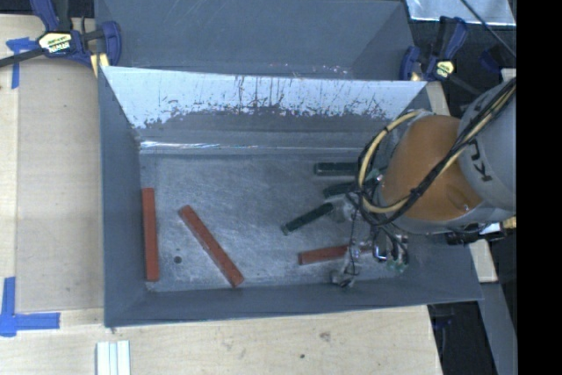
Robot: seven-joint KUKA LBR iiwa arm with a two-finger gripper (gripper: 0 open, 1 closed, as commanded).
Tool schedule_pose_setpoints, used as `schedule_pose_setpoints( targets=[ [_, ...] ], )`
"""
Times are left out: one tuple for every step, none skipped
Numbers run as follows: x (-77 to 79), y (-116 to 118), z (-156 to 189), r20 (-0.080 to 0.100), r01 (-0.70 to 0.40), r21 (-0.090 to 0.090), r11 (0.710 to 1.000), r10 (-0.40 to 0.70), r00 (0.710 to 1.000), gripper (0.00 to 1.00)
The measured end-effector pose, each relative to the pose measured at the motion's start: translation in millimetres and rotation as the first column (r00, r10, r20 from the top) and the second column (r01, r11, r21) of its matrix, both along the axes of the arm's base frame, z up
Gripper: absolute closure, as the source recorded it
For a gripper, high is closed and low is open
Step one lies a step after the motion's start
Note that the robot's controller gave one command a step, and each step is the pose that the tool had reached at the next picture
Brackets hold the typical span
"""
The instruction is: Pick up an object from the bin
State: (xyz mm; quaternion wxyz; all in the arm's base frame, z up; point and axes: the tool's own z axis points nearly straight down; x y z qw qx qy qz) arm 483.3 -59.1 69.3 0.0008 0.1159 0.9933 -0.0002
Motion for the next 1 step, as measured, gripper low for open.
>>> schedule_pose_setpoints(
  targets=[
    [0.3,0.1,0.3,0.001,-0.001,0.000,1.000,0.001,1.000,1.00]
  ],
)
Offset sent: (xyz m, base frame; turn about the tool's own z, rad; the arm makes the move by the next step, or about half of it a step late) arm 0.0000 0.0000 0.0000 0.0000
